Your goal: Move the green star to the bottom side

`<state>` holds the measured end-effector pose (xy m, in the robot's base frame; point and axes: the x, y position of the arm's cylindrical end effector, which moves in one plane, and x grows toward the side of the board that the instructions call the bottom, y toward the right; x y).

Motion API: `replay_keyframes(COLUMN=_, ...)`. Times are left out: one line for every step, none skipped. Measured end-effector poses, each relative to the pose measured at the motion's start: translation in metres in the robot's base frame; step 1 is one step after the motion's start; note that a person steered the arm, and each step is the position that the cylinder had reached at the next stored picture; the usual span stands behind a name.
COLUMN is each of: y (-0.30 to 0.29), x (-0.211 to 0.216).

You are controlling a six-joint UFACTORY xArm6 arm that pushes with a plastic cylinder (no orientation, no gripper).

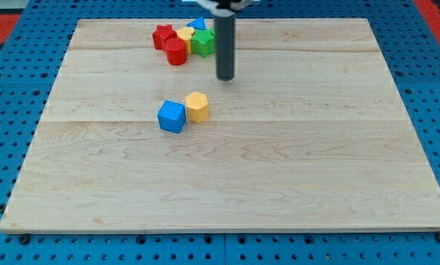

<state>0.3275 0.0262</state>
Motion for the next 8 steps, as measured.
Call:
replay_keyframes(y=0.094, x=-0.071)
replay_keyframes(y=0.060, x=-0.107)
replay_keyframes(y=-0.024, x=-0.121)
replay_keyframes(y=-0.048, x=-0.134)
replay_keyframes(y=-0.061, x=-0.130)
replay_keyframes(y=-0.048, x=-0.131)
replay_keyframes(y=-0.076, x=-0.135)
replay_keyframes(y=-0.096, x=-0.134)
